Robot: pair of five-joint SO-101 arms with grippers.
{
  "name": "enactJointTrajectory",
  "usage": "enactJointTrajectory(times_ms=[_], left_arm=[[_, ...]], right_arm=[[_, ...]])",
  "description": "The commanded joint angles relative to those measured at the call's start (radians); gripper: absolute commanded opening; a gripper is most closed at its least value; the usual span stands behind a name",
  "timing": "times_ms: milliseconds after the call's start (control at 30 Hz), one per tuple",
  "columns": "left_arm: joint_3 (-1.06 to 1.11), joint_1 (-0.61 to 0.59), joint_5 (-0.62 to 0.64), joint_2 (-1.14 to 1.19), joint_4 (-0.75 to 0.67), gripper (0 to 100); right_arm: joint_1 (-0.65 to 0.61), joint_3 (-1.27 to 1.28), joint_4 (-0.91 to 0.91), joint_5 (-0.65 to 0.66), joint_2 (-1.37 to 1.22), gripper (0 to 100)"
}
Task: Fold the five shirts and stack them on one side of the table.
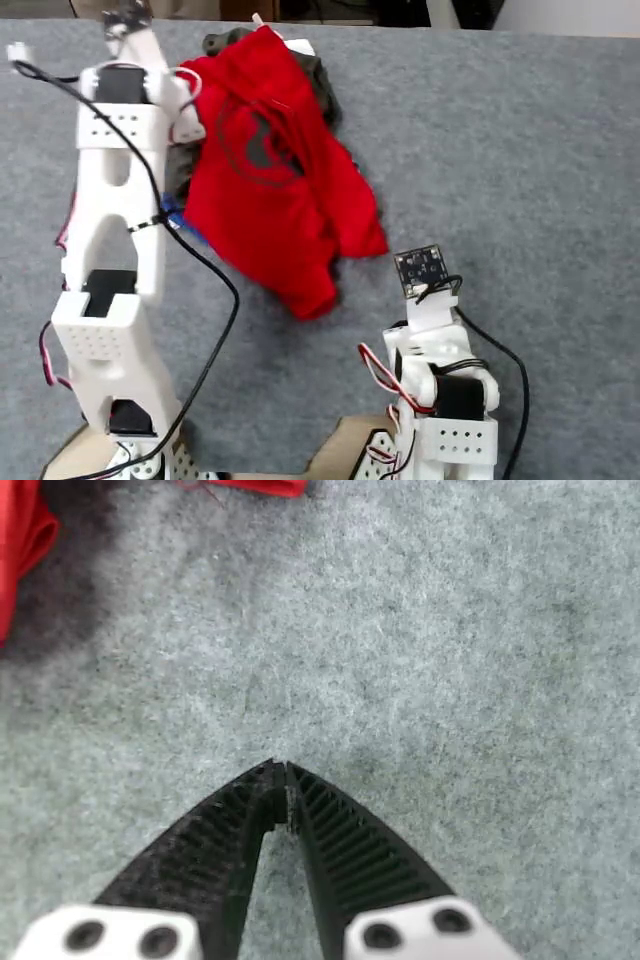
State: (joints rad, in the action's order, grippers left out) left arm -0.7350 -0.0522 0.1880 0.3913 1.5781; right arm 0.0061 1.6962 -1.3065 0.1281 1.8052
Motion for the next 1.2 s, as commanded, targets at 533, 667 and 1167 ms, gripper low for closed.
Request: enactJointTrajectory(times_ms=[533, 667, 1167], left_arm=[[-0.287, -0.072, 0.009, -0.002, 0.166, 5], [-0.284, 0.012, 0.109, 0.002, 0.166, 17], [-0.227, 0.068, 0.19, 0.288, 0.158, 10]], right_arm=[[-0.001, -0.005, -0.006, -0.009, 0.09, 0.5], [-0.001, -0.005, -0.006, -0.009, 0.09, 0.5], [-0.001, -0.005, -0.006, -0.009, 0.09, 0.5]])
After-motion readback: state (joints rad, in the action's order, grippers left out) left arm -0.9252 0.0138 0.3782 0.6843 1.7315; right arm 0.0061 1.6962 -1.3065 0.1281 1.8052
